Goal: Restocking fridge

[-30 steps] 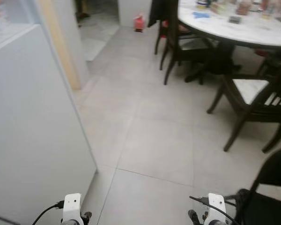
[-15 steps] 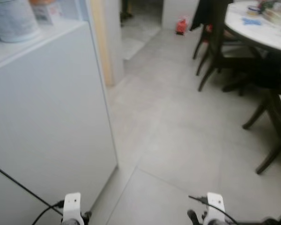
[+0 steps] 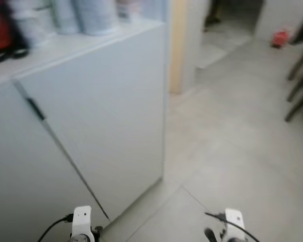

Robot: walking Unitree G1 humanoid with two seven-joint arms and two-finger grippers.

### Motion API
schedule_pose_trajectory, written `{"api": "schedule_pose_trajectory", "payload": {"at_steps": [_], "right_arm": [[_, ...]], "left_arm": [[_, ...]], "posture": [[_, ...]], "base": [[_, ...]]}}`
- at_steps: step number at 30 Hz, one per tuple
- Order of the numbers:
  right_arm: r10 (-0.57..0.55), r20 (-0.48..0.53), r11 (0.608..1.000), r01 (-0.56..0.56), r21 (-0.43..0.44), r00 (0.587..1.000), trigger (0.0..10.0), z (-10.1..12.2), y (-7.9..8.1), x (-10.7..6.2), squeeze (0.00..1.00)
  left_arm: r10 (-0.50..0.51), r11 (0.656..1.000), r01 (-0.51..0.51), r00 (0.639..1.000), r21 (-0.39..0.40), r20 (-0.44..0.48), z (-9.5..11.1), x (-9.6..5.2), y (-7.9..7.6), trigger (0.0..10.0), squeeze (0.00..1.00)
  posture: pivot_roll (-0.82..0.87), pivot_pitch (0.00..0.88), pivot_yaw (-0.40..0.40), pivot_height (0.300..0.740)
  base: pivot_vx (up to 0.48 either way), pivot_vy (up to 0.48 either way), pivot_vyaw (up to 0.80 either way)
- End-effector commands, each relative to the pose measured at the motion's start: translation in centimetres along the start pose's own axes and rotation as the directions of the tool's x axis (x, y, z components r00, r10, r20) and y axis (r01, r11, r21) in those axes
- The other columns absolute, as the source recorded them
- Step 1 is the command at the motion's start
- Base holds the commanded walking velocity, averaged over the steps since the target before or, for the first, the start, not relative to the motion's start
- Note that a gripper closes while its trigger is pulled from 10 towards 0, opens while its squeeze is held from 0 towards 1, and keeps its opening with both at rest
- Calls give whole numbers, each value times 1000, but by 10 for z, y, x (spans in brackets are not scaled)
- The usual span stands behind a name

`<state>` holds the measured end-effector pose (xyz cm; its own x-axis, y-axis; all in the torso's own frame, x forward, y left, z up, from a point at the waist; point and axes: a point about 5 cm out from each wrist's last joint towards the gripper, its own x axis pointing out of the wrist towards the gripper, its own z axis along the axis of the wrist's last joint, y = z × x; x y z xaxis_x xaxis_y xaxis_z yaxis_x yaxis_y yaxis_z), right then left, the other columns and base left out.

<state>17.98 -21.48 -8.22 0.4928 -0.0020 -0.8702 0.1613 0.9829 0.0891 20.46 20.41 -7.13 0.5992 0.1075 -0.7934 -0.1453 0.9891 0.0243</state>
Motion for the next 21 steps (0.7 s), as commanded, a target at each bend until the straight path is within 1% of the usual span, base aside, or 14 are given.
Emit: {"api": "schedule_pose_trajectory", "payload": {"at_steps": [1,6,9,21], "right_arm": [[19,-1,1000,-19,-6,1000,10000,2,8,2,0],[19,-1,1000,-19,-8,1000,10000,2,8,2,0],[22,-3,999,-22,-26,1000,10000,2,8,1,0],[19,-5,1000,-19,-19,1000,10000,2,7,1,0]], "left_arm": [[12,1000,-12,999,7,-33,-9,-1,5,10000,0],[12,1000,-11,999,5,-33,-9,-1,4,10000,0],[10,1000,-10,999,2,-34,-9,-1,4,10000,0],[13,1000,-13,999,-9,-34,-9,-1,4,10000,0]], "posture": [[-20,0,-12,740],[-20,0,-12,740],[-18,0,-15,740],[-20,0,-16,740]], "base": [[0,0,800],[0,0,800],[0,0,800],[0,0,800]]}}
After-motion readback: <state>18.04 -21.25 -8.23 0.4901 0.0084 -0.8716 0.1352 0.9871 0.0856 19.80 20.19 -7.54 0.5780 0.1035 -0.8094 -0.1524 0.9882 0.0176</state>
